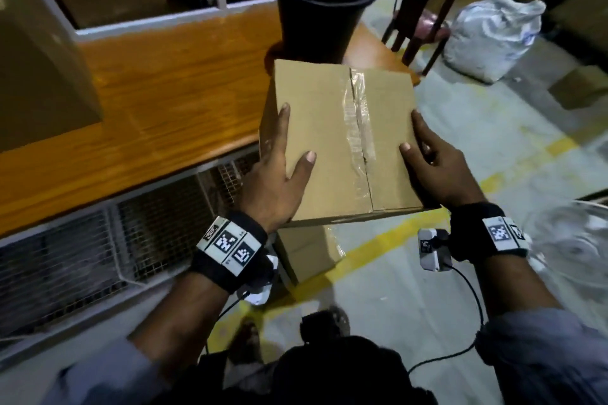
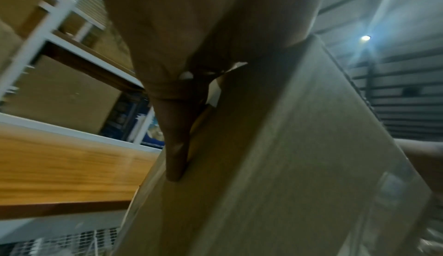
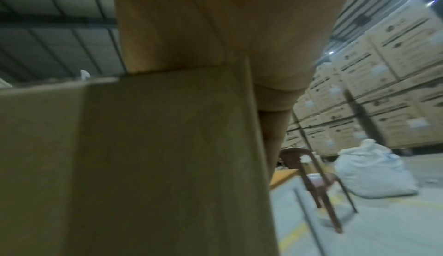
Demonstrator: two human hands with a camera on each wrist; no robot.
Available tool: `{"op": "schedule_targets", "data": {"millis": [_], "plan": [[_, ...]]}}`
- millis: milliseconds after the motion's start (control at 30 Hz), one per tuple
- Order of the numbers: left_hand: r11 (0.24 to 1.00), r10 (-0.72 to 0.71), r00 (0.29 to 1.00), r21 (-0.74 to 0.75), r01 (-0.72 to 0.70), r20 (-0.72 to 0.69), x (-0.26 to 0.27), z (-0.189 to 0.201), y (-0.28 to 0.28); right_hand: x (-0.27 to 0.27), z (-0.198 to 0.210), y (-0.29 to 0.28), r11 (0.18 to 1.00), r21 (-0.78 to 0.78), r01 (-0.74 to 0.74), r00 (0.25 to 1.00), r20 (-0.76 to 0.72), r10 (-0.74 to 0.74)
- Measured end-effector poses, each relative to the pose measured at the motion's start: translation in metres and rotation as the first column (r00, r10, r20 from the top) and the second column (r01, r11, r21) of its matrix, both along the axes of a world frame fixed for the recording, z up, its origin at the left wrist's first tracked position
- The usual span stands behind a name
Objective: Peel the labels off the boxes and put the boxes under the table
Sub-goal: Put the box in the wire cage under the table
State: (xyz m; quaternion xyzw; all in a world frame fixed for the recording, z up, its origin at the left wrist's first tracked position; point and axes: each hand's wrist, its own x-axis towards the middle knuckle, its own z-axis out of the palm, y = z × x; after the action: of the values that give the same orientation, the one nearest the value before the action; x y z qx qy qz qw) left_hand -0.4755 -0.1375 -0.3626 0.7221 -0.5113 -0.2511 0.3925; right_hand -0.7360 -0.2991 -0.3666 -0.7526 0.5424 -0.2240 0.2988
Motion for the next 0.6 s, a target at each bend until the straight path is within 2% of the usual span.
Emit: {"op": "schedule_targets", "data": {"millis": [100,367,500,600], "plan": [[0.998,-0.051,0.998,0.045,0.049,0.033,-0.024,-0.008,-0.013,-0.03,-0.012,-0.004,0.999,-0.014,0.047,0.999,0.024,-0.046],[0.98,-0.152,0.988,0.129,0.149,0.01,-0.064,-0.033,-0.042,-0.083,-0.043,-0.01,0.992,-0.038,0.123,0.992,0.022,-0.123],[0.962,-0.133,0.972,0.21,0.173,-0.193,-0.064,-0.059,-0.061,-0.095,-0.06,-0.018,0.99,0.034,0.138,0.989,-0.053,-0.136],[0.959,-0.024,0.935,0.255,0.122,-0.355,-0.056,-0.084,-0.08,-0.091,-0.071,-0.023,0.983,0.089,0.158,0.982,-0.121,-0.147]]}}
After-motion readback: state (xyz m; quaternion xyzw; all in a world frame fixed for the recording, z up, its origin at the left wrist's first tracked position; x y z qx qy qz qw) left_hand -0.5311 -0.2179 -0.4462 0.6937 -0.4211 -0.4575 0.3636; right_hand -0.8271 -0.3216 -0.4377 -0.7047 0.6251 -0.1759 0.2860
